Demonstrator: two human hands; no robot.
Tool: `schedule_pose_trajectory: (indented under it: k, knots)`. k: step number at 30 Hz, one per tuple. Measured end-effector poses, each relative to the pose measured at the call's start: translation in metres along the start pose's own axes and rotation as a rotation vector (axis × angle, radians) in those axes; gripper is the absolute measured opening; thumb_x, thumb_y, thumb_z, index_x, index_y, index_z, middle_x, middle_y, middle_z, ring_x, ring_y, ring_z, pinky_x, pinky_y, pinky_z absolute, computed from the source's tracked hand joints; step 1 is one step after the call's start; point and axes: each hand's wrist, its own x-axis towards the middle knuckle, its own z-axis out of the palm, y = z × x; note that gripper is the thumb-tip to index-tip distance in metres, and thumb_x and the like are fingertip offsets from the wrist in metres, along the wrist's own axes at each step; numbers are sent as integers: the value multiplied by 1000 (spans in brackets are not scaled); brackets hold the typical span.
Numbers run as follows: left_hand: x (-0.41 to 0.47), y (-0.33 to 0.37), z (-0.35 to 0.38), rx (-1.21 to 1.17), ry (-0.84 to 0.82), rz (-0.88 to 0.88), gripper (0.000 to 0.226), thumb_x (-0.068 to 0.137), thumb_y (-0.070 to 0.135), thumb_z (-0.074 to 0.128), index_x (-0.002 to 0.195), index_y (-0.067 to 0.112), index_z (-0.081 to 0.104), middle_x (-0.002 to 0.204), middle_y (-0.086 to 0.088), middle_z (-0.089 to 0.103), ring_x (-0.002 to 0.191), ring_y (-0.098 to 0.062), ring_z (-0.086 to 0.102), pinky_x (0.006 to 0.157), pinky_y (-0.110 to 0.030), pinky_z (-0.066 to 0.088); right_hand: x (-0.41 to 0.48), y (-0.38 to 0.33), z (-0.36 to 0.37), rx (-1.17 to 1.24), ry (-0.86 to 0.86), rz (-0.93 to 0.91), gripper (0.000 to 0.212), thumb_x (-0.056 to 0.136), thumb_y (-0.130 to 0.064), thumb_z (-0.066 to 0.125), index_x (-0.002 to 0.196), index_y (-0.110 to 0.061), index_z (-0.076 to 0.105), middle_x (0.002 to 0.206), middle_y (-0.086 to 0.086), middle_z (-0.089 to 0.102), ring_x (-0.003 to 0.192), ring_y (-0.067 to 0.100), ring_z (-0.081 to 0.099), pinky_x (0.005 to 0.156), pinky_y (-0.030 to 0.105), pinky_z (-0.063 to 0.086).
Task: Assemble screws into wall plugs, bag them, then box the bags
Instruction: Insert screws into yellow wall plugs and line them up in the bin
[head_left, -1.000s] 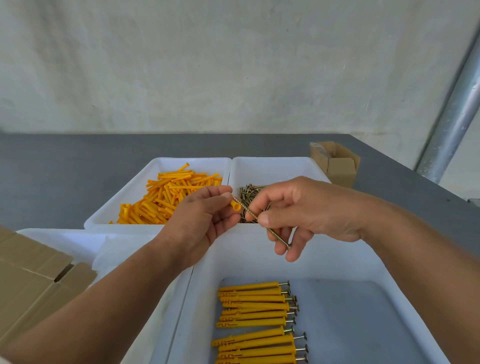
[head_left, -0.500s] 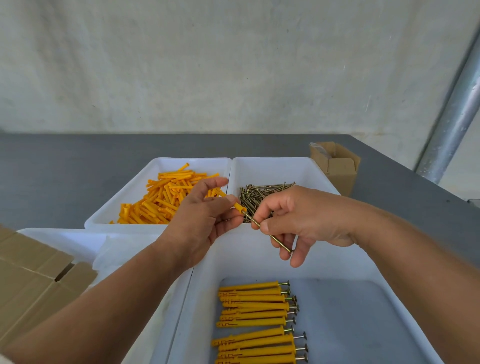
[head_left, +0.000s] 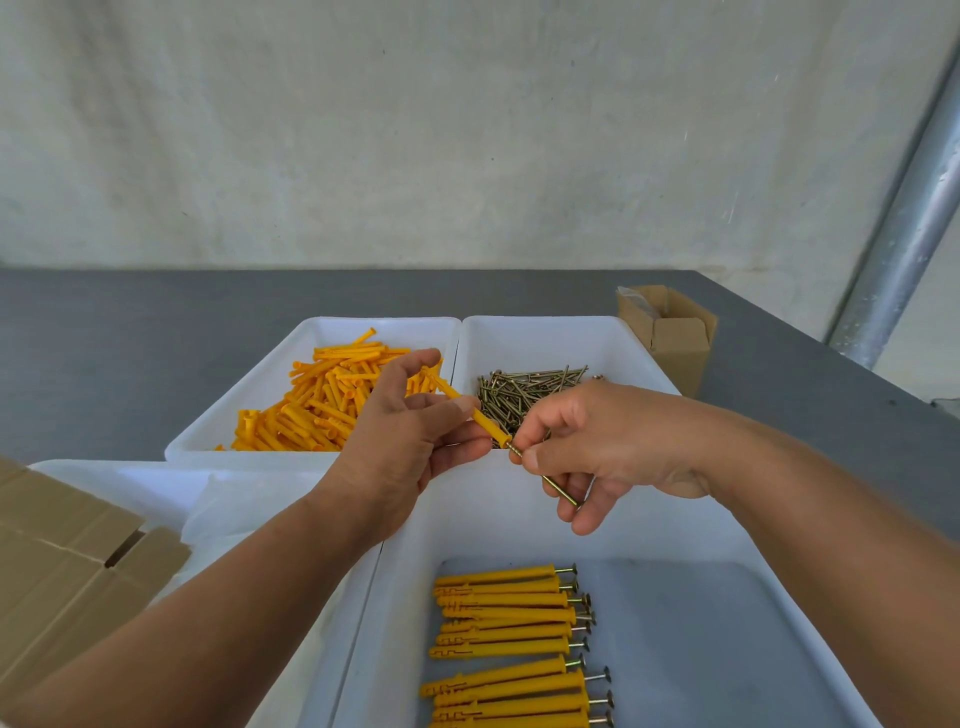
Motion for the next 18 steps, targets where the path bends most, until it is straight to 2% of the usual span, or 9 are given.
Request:
schedule_pose_trajectory:
  k: [7,11,18]
  knots:
    - [2,-3,-2,7,-44,11,33,92,-2,58,119,17,56,88,-16,68,74,-26,72,61,-30,58,0,-2,0,29,42,-12,13,93,-8,63,105,-12,66,89,14,61,75,24,70,70,33,61]
    - [1,-4,-3,32,-80,6,24,94,-2,54,110,14,63,88,-16,69,77,-26,73,63,-28,58,0,-3,1,27,63,-33,12,93,-7,63,103,-12,67,91,10,61,85,25,72,76,34,62]
    - [0,-4,-4,65,-116,14,21,93,-1,57,101,15,69,87,-16,69,77,-24,72,66,-28,58,0,-1,3,6,69,-61,11,94,-19,64,102,-12,66,87,7,62,74,17,70,68,29,61]
